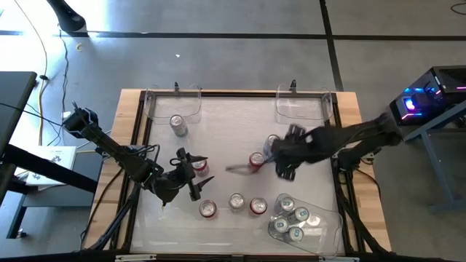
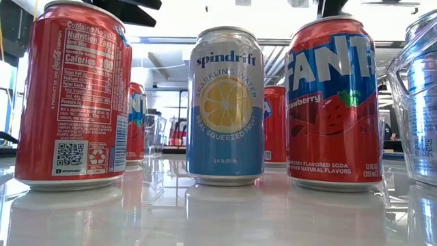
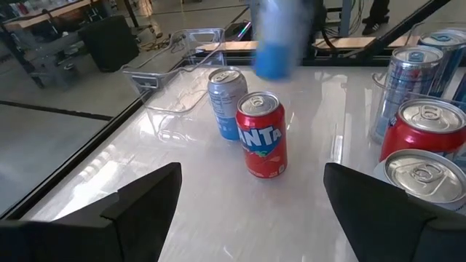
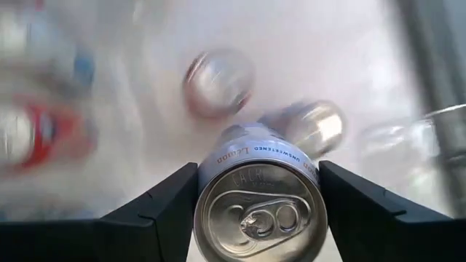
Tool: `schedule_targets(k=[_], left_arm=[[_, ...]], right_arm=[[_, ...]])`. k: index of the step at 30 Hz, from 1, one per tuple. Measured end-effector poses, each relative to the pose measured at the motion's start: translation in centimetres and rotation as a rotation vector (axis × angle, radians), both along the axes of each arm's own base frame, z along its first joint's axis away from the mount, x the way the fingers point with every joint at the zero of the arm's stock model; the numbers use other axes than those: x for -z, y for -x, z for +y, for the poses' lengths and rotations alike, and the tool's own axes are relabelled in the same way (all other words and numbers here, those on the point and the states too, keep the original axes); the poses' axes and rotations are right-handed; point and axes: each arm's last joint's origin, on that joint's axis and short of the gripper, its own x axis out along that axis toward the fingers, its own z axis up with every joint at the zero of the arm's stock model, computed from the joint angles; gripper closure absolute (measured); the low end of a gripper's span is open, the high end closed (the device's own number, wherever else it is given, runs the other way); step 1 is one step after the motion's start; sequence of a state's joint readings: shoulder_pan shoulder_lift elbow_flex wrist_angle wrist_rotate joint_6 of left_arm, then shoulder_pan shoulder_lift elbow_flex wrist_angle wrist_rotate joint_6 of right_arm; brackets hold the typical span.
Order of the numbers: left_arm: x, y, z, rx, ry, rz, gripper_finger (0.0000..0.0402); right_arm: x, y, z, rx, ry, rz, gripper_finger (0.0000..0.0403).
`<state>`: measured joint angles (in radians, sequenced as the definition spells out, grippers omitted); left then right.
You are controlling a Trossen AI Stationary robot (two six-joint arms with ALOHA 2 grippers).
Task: Sort soda cans
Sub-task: Put the blue white soda can into the top right transparent bin
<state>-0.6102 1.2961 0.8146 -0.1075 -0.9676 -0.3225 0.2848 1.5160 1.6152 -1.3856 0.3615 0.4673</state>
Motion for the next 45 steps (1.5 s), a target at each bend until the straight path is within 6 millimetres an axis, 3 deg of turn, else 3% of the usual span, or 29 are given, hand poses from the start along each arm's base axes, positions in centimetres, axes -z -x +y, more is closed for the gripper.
schedule_targets(k=[4, 9, 13, 18, 23, 27, 35, 45], left_arm=[[0.0, 0.0, 0.0, 0.0, 0.0, -0.001, 0.0069], [0.0, 0.0, 0.0, -0.001, 0.0, 0.0, 0.0069], [0.0, 0.0, 0.0, -0.001, -0.002, 0.001, 0.0069], [0.0, 0.0, 0.0, 0.002, -0.009, 0.004, 0.0069], [0.0, -0.1, 0.2, -0.004, -0.009, 0.004, 0.0069], [0.0, -0.3, 0.6, -0.022, -0.008, 0.003, 0.0069], [0.0, -0.7, 1.1, -0.027, 0.025, 0.007, 0.0069], [0.1, -0.7, 1.1, -0.027, 0.052, -0.001, 0.0069]], right_arm=[[-4.3, 1.4, -3.0, 0.136, 0.11, -0.146, 0.0165], [-5.9, 1.5, -9.6, 0.251, 0.177, -0.136, 0.0165], [-4.7, 2.4, -16.2, 0.344, 0.17, -0.05, 0.0165], [-2.1, 4.3, -24.1, 0.431, 0.089, -0.112, 0.0165], [1.7, 6.0, -29.7, 0.522, -0.03, -0.137, 0.0165], [4.0, 6.1, -32.0, 0.555, -0.063, -0.092, 0.0165], [7.7, 4.3, -33.5, 0.491, -0.152, 0.0, 0.0165], [9.6, 3.5, -34.6, 0.453, -0.154, 0.036, 0.0155]])
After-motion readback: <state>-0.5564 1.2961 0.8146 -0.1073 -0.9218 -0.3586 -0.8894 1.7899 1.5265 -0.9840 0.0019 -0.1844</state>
